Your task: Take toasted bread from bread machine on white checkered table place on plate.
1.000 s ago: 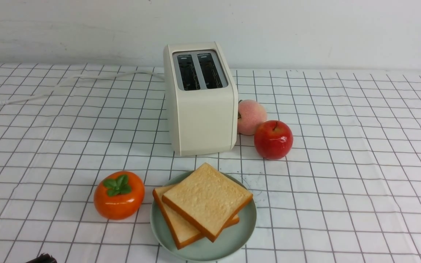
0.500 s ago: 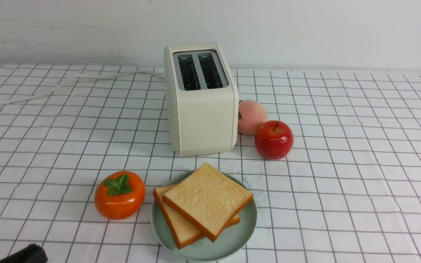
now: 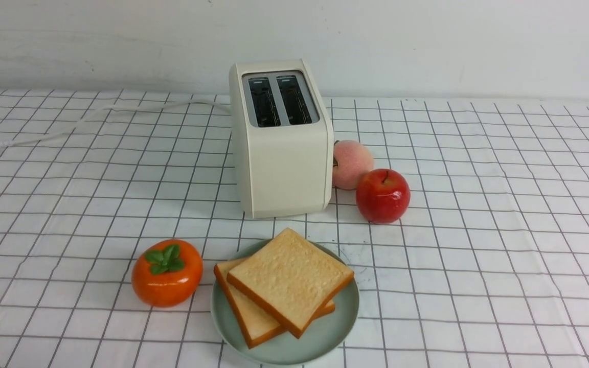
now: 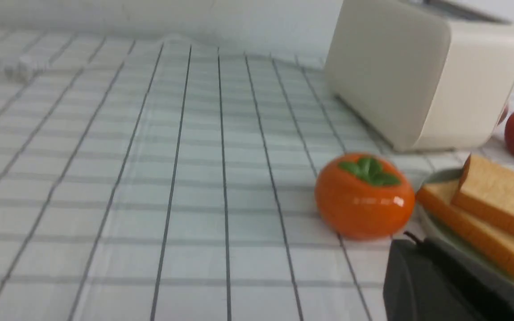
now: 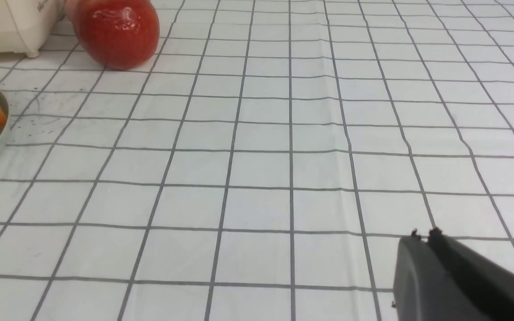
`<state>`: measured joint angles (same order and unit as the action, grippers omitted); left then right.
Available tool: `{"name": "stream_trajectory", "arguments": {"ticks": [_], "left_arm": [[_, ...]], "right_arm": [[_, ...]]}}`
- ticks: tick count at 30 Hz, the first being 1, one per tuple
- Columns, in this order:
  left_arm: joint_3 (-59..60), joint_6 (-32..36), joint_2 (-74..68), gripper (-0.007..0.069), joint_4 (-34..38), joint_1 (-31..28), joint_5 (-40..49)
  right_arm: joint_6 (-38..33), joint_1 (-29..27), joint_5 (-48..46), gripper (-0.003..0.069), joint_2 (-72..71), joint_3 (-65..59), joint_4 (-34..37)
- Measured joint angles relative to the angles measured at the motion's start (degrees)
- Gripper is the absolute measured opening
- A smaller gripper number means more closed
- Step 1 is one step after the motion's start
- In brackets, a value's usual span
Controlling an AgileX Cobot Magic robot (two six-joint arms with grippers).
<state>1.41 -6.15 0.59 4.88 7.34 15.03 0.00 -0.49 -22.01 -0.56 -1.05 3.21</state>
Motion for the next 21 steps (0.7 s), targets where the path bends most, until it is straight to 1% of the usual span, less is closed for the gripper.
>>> {"name": "stream_trajectory", "arguments": {"ticks": [1, 3, 7, 21], "left_arm": [[0.1, -2.3, 0.0, -0.0013, -0.9, 0.0, 3.1], [0.3, -5.7, 0.0, -0.0013, -1.6, -0.1, 6.5], [0.3, -8.1, 0.0, -0.0013, -2.0, -0.1, 7.2], [0.3, -8.4, 0.0, -0.0013, -2.0, -0.1, 7.2]], "right_arm": [[0.0, 0.0, -0.1, 0.0031, 0.0, 0.0, 0.0], [0.0, 0.0, -0.1, 0.0032, 0.0, 0.1, 0.0], [0.0, 0.0, -0.1, 0.0032, 0.0, 0.1, 0.0], [0.0, 0.0, -0.1, 0.0042, 0.0, 0.1, 0.0]]}}
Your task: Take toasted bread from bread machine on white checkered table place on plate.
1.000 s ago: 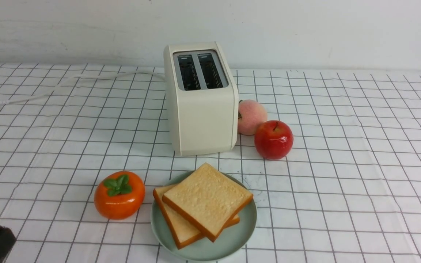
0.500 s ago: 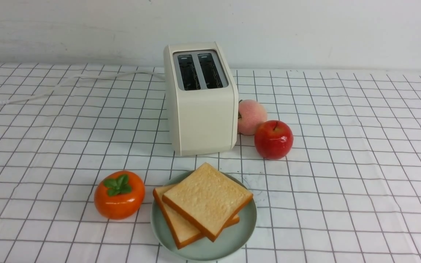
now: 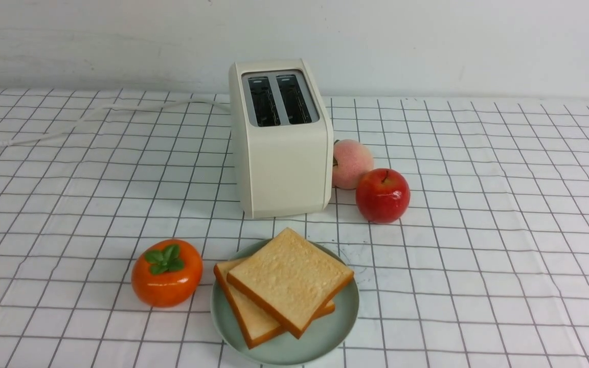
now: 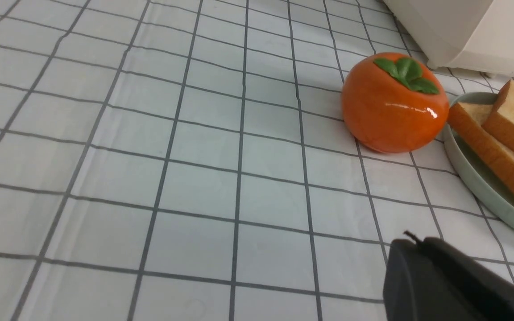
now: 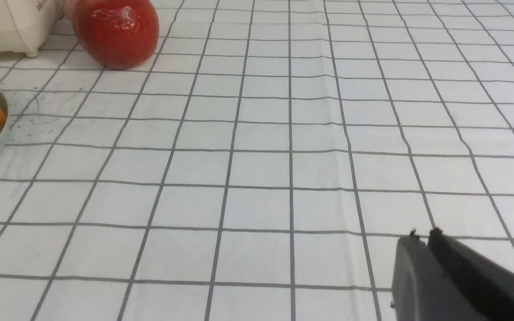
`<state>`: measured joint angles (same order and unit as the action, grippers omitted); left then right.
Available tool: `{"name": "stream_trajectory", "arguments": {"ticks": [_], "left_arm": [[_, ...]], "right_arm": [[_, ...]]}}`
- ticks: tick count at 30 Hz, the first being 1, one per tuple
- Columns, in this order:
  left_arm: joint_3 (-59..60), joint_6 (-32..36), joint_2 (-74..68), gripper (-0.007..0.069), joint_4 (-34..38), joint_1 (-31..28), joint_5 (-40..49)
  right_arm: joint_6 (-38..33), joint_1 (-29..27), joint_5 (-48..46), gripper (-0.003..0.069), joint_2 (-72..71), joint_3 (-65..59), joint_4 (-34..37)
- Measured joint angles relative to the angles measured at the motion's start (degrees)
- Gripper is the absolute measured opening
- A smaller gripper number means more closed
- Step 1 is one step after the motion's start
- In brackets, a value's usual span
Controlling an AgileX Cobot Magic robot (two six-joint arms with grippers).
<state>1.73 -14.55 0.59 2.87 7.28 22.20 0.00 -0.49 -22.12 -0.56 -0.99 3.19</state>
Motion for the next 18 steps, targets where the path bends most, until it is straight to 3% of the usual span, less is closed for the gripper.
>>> {"name": "stream_trajectory", "arguments": {"ticks": [18], "left_arm": [[0.0, -0.2, 0.0, -0.0013, 0.0, 0.0, 0.0]], "right_arm": [[0.0, 0.0, 0.0, 0.0057, 0.0, 0.0, 0.0]]}}
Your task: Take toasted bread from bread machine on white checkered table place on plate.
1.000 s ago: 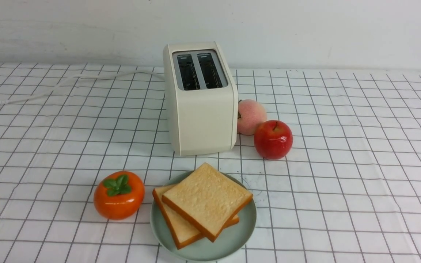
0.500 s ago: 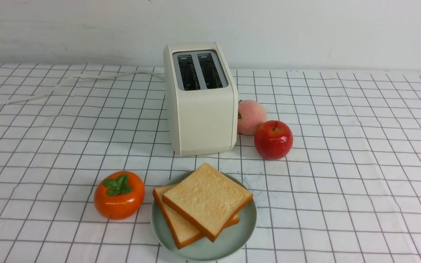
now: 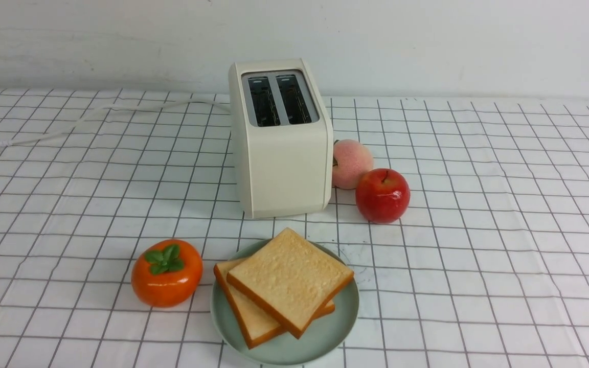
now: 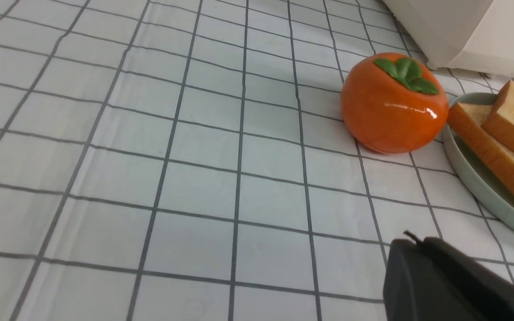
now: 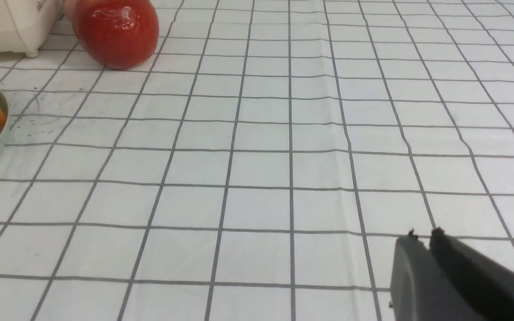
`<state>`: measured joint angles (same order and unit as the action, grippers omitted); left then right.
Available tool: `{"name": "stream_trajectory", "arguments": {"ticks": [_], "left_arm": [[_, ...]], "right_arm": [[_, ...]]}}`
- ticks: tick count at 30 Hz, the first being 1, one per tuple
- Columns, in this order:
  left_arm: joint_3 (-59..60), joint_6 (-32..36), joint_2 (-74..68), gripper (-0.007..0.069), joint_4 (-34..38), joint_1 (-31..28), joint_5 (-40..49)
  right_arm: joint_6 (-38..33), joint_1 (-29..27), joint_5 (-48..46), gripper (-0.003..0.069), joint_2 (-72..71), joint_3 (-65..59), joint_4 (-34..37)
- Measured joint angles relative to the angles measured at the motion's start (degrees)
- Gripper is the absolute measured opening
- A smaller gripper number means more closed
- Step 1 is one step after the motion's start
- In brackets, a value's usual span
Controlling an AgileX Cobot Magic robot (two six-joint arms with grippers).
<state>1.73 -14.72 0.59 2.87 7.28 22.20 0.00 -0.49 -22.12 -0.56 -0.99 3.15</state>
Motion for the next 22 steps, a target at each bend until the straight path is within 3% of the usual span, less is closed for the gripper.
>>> {"name": "stream_trajectory", "arguments": {"ticks": [22], "left_arm": [[0.0, 0.0, 0.0, -0.0002, 0.0, 0.0, 0.0]], "right_arm": [[0.0, 0.0, 0.0, 0.0091, 0.0, 0.0, -0.1]]}}
